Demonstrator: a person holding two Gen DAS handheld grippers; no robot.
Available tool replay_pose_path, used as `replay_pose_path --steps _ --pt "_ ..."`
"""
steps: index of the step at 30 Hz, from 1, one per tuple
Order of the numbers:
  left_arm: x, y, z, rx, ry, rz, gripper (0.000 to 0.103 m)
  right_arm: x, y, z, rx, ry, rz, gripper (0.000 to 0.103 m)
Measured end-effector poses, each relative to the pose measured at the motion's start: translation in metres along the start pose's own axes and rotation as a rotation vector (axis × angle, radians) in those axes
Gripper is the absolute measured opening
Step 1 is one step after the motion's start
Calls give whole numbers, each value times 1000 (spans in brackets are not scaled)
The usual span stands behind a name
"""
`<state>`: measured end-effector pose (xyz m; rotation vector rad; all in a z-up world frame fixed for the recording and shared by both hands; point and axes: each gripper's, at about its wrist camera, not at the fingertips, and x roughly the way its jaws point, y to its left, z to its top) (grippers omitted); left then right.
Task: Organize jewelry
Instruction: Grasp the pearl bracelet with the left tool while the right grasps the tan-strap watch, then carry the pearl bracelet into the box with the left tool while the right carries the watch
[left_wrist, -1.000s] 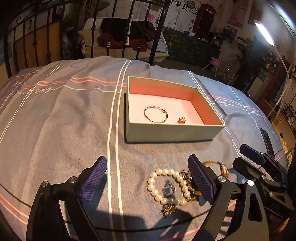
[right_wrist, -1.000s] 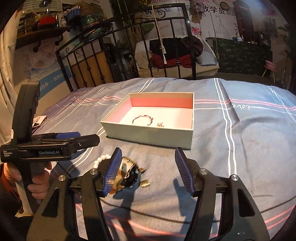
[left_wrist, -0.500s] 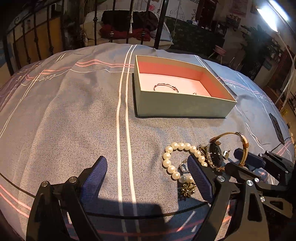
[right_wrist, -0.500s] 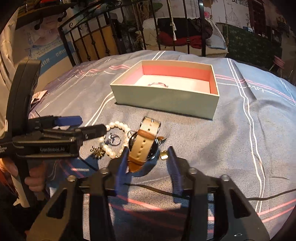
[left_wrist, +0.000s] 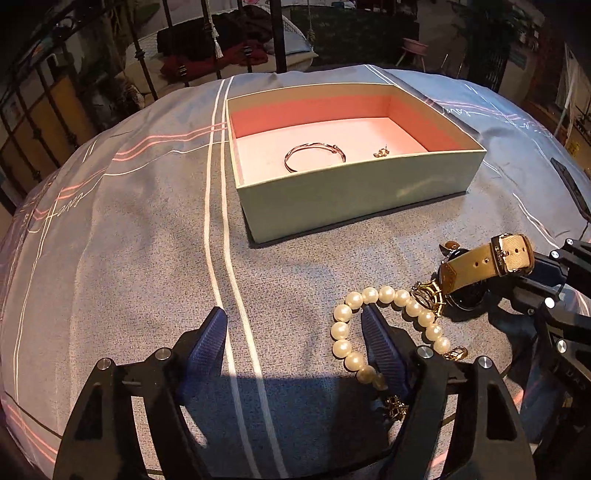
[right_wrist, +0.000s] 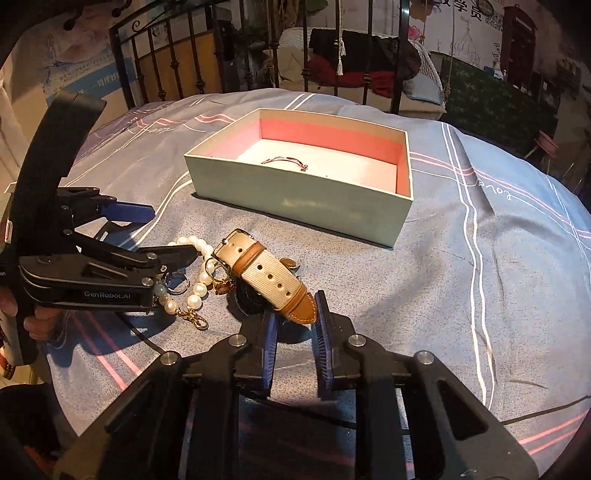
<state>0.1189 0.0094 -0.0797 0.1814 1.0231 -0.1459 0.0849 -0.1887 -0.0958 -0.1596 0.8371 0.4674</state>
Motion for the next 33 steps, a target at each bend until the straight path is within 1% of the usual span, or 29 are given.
replay_pose_path --steps 1,3,4,5,6,7,8,9,11,13,16,23,29,33 --pt "0 -3 2 16 -1 4 65 1 0 0 1 2 1 20" --pt "-1 -12 3 50 -18 -1 46 3 1 0 7 0 6 20" --pt "0 -17 3 65 -24 -1 42 3 0 0 9 -1 9 20" --pt "0 -21 3 77 -30 -10 34 2 0 1 8 -4 9 20" --pt "0 -23 3 81 -35 -22 28 2 0 1 5 -6 7 20" --pt "0 -22 3 82 -36 -31 27 2 0 1 4 -8 9 20" --pt "0 -21 3 79 -38 -46 24 2 0 2 4 -9 9 20" --pt "-1 -20 4 73 -36 -70 17 2 0 2 5 -13 9 20" --pt "-2 -18 5 62 -33 -119 9 1 0 3 5 -18 8 20" --pt "-4 -18 5 57 -40 -127 9 -1 0 4 1 -31 9 20" --pt "-11 -15 5 17 -62 -169 9 -5 1 6 -8 -52 11 20" --pt "-39 -12 12 -56 -133 -201 9 -8 2 7 -20 -75 9 17" --pt "-59 -11 20 -77 -177 -238 9 -25 -1 9 -1 -152 -1 16" --pt "-67 -12 24 -78 -200 -249 9 -31 -7 12 19 -176 8 16"
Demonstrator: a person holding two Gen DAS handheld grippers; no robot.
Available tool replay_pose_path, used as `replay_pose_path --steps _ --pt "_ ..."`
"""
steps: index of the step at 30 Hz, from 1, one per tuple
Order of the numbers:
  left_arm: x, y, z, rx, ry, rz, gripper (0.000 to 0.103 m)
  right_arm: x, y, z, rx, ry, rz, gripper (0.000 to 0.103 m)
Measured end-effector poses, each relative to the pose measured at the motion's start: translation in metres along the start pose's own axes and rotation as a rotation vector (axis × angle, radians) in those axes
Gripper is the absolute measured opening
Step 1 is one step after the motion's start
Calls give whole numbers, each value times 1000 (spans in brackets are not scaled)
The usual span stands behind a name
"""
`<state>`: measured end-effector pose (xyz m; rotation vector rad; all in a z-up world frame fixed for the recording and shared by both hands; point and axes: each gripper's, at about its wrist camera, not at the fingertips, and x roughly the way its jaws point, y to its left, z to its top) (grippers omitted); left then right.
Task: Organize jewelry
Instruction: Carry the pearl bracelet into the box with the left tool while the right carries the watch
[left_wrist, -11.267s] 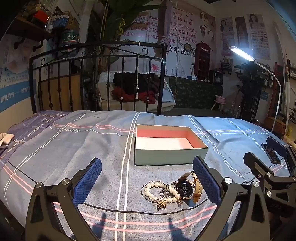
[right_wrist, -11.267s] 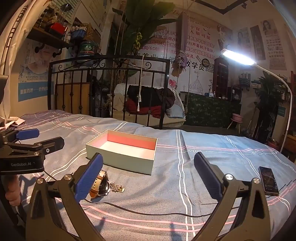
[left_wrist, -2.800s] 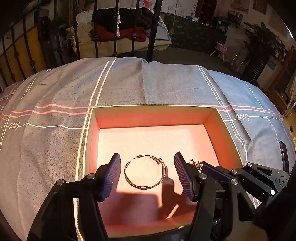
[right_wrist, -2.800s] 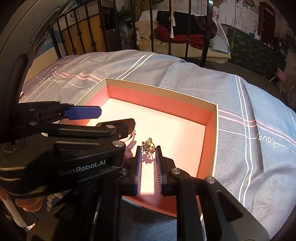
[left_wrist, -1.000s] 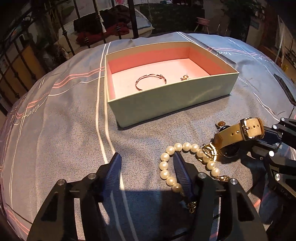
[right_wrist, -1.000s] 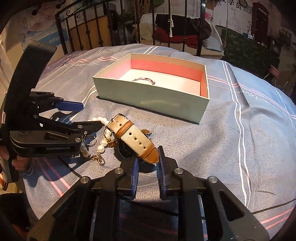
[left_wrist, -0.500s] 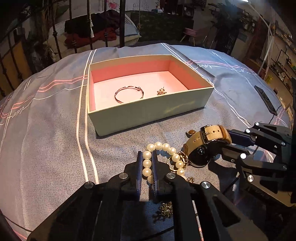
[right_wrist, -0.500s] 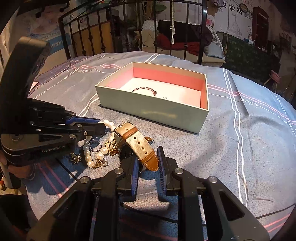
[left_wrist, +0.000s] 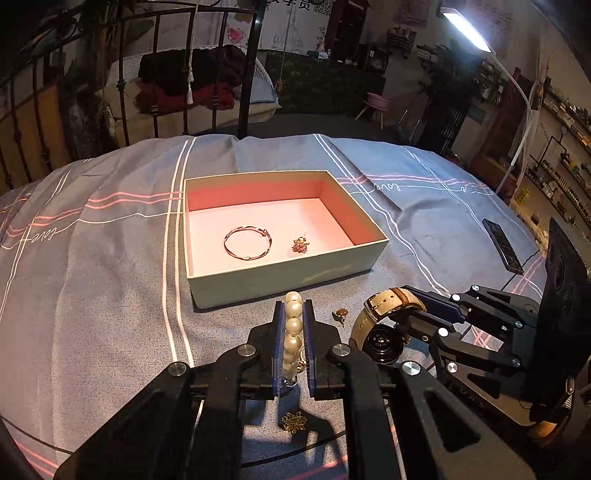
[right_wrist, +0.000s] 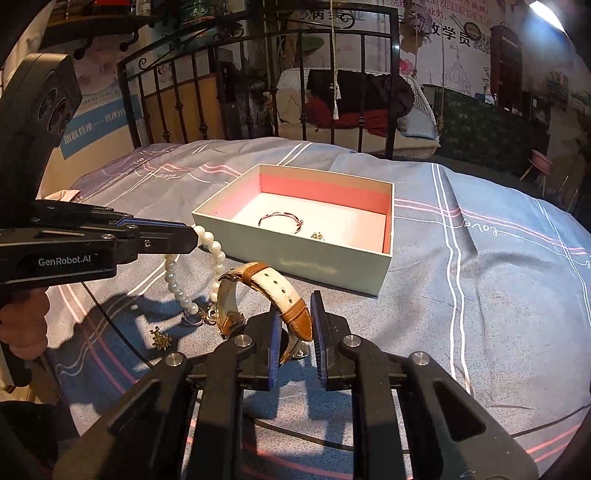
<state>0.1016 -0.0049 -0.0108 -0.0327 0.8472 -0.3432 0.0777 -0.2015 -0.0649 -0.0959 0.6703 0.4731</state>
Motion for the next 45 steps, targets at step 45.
replay_pose_path --steps 45 --pt "12 8 94 -58 -123 18 9 36 -25 104 -13 -49 -63 16"
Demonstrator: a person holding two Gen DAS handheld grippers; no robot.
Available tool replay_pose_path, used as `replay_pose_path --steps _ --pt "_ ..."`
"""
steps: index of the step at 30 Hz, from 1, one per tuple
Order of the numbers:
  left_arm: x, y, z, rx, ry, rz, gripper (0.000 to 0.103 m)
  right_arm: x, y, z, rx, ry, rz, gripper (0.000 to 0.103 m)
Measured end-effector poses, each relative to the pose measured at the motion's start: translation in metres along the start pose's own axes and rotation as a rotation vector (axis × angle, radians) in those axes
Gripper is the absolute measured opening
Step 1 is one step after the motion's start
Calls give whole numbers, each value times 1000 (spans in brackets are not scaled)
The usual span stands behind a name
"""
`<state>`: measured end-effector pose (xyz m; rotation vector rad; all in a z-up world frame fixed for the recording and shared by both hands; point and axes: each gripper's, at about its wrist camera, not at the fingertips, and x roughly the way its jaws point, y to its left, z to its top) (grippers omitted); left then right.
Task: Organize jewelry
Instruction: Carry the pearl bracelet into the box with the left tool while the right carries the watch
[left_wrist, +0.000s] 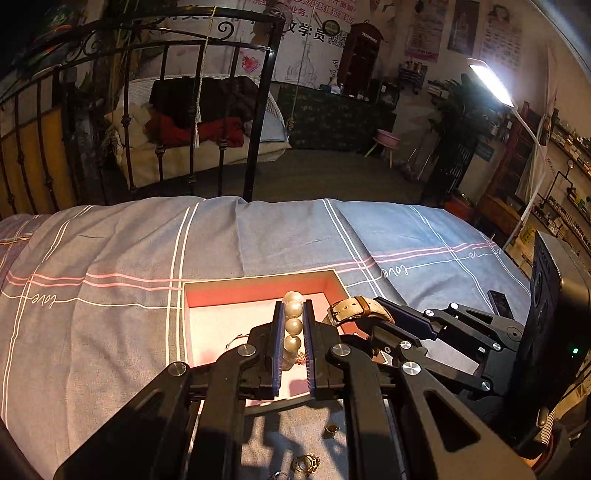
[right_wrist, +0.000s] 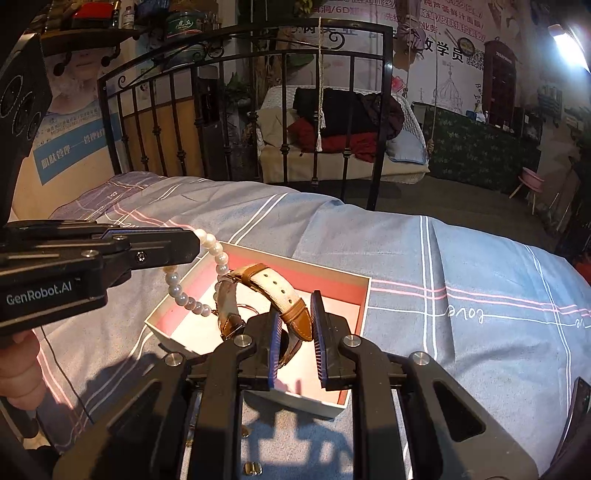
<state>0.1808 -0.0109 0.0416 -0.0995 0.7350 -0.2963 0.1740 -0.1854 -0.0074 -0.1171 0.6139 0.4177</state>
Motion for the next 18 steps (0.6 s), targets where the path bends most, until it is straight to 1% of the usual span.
replay_pose_path --steps 6,13,18 --pt "15 3 7 -10 16 12 9 21 -4 5 0 25 -10 16" --pt "35 7 5 -25 52 24 9 46 -7 1 16 72 -10 16" --pt "47 14 5 -44 72 30 9 56 -10 -2 26 95 1 16"
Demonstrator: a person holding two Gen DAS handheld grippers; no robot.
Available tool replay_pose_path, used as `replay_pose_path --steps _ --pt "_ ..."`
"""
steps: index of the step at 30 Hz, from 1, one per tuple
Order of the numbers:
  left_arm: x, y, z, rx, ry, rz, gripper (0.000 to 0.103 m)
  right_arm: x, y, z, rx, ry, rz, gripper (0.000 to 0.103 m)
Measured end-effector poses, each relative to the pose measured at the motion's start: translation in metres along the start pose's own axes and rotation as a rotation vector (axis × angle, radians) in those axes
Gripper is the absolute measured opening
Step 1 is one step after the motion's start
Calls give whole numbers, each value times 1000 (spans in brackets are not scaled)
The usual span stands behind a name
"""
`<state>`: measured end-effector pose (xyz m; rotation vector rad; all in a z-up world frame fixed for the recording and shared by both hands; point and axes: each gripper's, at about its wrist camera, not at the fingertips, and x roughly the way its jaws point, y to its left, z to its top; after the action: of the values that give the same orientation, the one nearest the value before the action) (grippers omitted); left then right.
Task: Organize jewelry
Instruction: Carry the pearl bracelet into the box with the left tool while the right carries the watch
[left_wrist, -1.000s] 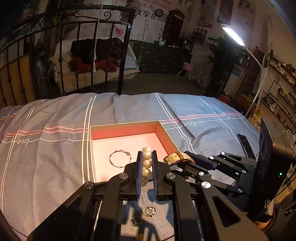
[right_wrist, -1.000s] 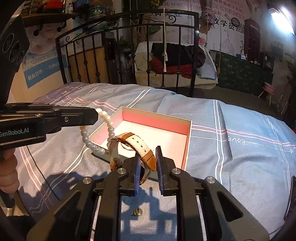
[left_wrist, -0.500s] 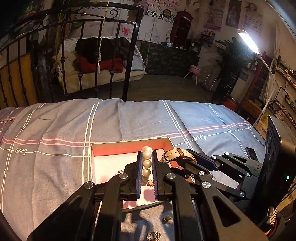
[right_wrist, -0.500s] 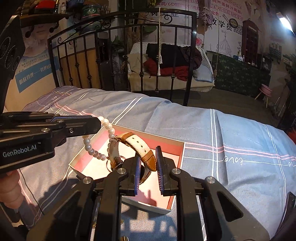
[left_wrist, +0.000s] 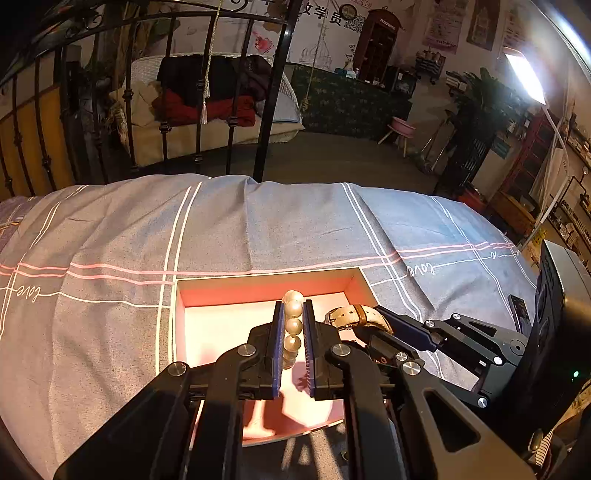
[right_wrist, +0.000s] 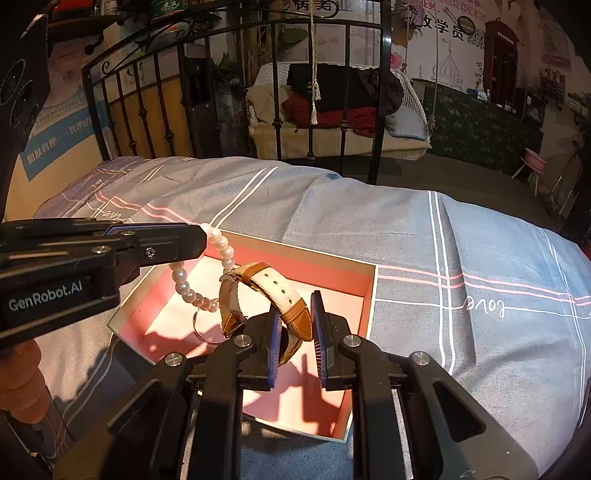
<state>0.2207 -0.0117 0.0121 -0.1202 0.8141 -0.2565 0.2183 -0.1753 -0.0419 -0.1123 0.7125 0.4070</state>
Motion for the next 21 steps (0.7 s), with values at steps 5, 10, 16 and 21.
replay_pose_path --steps 5,10,16,21 --pt "9 1 1 -9 17 2 9 11 4 0 -6 27 12 16" --pt "20 5 -1 -17 37 15 9 20 6 -4 -11 59 20 16" --pt "35 11 -4 -34 72 29 9 29 7 -10 -13 90 29 16" --pt "49 13 -6 -45 111 49 9 29 9 -13 -21 93 30 16"
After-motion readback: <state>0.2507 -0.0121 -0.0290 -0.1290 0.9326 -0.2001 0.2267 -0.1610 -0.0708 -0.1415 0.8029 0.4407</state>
